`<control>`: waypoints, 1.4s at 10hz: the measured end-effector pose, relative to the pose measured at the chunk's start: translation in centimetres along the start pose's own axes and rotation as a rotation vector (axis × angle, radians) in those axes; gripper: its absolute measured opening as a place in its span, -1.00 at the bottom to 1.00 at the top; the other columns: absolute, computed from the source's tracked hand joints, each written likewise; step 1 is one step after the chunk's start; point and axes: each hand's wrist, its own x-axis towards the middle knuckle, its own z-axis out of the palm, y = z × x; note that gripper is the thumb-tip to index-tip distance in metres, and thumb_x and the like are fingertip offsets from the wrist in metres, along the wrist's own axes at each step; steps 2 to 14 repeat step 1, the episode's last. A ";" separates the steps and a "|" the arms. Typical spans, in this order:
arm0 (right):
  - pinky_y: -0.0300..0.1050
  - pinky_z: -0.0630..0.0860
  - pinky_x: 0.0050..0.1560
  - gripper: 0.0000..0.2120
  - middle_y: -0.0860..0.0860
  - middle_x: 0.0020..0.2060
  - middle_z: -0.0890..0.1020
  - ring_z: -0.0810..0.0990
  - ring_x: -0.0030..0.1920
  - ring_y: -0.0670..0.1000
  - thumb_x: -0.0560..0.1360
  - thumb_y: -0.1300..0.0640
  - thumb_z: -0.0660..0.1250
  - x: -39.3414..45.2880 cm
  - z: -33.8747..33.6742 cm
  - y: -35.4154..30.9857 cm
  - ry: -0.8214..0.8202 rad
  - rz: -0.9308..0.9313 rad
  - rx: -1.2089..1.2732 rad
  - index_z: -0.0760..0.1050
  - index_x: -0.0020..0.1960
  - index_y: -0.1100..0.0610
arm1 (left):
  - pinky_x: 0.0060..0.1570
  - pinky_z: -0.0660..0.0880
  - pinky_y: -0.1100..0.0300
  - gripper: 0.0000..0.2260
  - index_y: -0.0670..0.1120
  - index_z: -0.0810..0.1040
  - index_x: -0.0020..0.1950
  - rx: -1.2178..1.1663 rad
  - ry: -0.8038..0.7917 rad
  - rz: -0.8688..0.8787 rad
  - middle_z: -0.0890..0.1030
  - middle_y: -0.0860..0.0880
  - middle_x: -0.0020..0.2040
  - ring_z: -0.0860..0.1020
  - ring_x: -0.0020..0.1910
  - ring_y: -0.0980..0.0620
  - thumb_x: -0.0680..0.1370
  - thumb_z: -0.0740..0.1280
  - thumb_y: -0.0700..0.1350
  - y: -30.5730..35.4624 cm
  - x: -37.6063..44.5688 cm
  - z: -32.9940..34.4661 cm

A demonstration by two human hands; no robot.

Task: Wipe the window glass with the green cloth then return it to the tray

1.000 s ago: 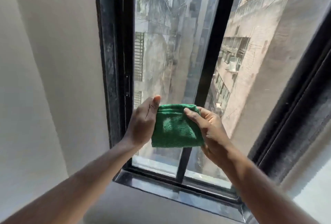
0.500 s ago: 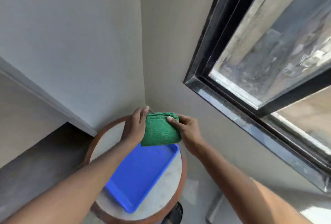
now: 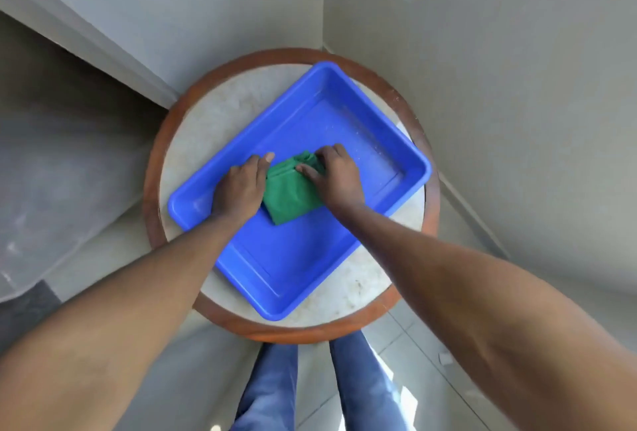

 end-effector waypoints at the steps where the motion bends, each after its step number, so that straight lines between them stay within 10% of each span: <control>1: 0.22 0.58 0.15 -0.52 0.19 0.19 0.64 0.56 0.28 0.28 0.63 -0.20 0.48 -0.2 -0.6 0.3 0.055 -0.078 -0.112 0.60 0.26 0.20 | -0.05 0.58 -0.29 -0.52 -0.14 0.56 0.22 0.088 0.076 0.022 0.71 -0.34 0.13 0.71 0.09 -0.49 0.81 0.08 0.23 -0.1 -0.1 -0.9; 14: 0.22 0.58 0.15 -0.52 0.19 0.19 0.64 0.56 0.28 0.28 0.63 -0.20 0.48 -0.2 -0.6 0.3 0.055 -0.078 -0.112 0.60 0.26 0.20 | -0.05 0.58 -0.29 -0.52 -0.14 0.56 0.22 0.088 0.076 0.022 0.71 -0.34 0.13 0.71 0.09 -0.49 0.81 0.08 0.23 -0.1 -0.1 -0.9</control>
